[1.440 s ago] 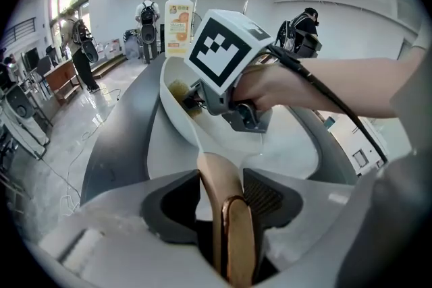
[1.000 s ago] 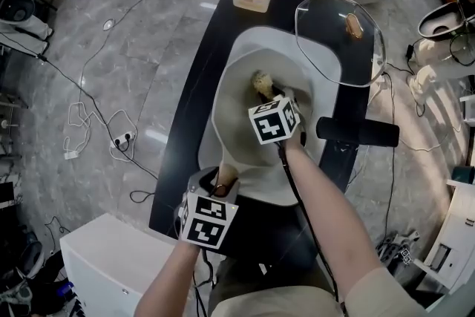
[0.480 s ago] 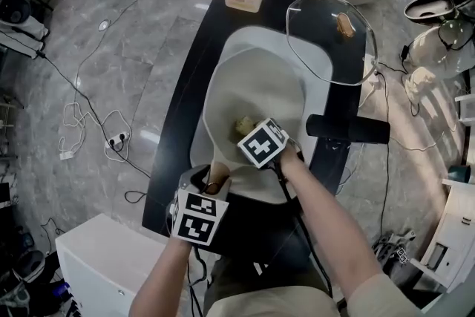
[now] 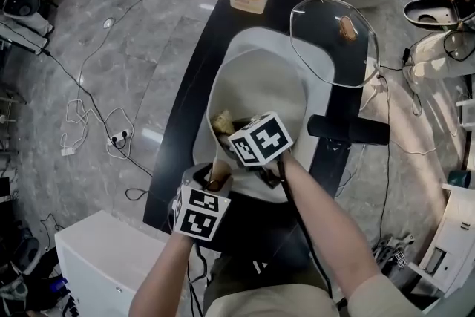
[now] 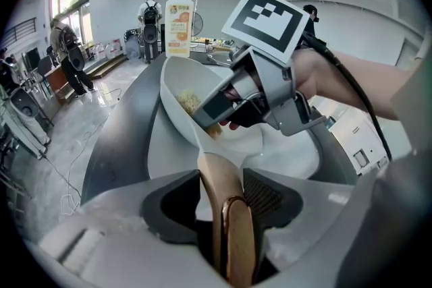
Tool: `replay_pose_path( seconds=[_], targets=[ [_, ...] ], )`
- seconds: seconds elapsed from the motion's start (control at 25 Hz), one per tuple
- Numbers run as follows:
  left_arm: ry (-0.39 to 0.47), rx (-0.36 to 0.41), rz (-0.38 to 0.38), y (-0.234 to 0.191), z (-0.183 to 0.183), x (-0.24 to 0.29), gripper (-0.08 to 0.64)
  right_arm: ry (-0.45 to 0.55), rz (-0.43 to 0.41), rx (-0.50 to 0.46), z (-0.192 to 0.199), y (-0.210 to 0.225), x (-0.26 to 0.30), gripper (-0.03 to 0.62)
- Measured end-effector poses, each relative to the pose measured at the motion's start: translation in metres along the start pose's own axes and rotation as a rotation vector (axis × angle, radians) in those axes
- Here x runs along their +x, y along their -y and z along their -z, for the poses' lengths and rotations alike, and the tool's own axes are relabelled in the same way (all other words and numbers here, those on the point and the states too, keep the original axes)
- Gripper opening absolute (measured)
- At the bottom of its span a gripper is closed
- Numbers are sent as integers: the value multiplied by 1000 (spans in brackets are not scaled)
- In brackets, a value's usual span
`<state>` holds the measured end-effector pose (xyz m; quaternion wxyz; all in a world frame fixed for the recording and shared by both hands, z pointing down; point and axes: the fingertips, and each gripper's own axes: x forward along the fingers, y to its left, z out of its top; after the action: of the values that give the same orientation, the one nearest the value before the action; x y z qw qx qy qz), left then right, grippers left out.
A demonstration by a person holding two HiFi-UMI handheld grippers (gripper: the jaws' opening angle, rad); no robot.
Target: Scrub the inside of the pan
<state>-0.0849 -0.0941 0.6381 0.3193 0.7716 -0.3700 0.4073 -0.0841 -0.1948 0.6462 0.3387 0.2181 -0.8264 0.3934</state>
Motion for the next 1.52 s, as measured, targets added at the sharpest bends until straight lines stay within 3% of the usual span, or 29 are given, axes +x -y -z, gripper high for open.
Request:
replay_pose_path(
  seconds=[0.24,0.48,0.76,0.96,1.12,1.32,1.52],
  targets=[
    [4,12,-1,2,-4,-3,210,187,89,4,-45,15,-1,152],
    [2,2,-5,4,0,-1,210,388,217,84,-78,60,-1,153],
    [2,4,-5,3,-1,1,210,441,477,-26,-96,129,-14,157],
    [7,3,-6,3,-1,0,210,379,688,-18,-71,184,-31,156],
    [4,-1,1,2,-1,1,210,229,743,67,-27,205,-32,153],
    [-2,10,5,0,-2,0,210,-17,652,34,25,190,-17,153],
    [-5,-10,8,1,-1,1,210,-183,444,77,68,149,-5,153]
  ],
)
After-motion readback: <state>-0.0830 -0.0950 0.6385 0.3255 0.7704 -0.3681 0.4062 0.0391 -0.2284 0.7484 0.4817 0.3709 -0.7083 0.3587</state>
